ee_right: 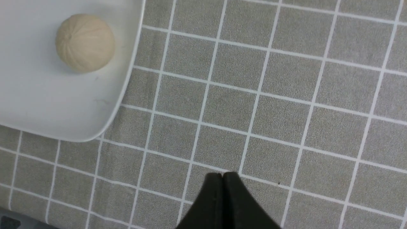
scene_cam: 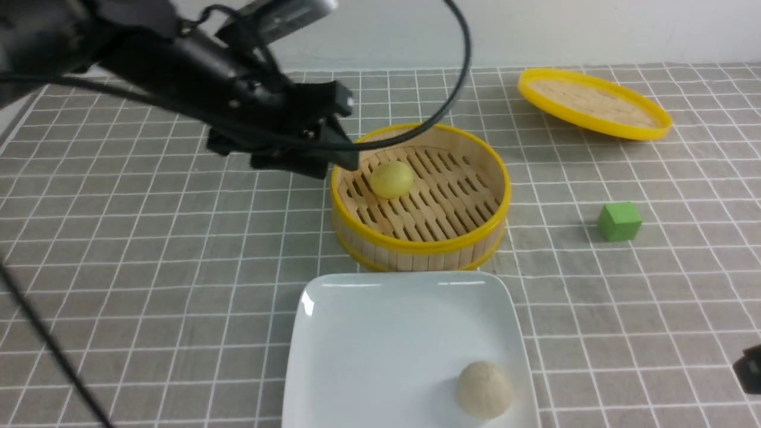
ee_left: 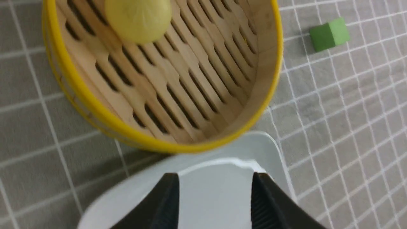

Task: Put the steamed buns into the plate on the grey tablecloth.
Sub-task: 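Reach into the bamboo steamer and grasp a bun with the left gripper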

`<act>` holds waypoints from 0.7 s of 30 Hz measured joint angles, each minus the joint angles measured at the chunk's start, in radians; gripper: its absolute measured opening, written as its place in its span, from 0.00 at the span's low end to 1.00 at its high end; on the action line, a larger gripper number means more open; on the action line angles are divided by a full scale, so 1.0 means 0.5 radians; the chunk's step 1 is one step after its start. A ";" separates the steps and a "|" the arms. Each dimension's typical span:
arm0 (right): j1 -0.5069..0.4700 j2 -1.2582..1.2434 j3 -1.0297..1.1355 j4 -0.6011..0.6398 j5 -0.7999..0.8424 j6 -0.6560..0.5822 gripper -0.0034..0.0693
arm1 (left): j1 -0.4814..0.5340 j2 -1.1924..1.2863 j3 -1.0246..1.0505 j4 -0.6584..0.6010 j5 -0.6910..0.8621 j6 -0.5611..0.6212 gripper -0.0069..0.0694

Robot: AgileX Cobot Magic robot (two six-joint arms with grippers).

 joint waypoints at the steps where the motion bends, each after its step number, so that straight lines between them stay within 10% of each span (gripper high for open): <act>1: 0.000 0.000 0.014 0.000 -0.014 -0.018 0.03 | -0.033 0.122 -0.148 0.102 0.000 -0.059 0.53; 21: 0.000 0.000 0.022 0.000 -0.209 -0.064 0.04 | -0.208 1.043 -1.007 0.607 -0.218 -0.450 0.53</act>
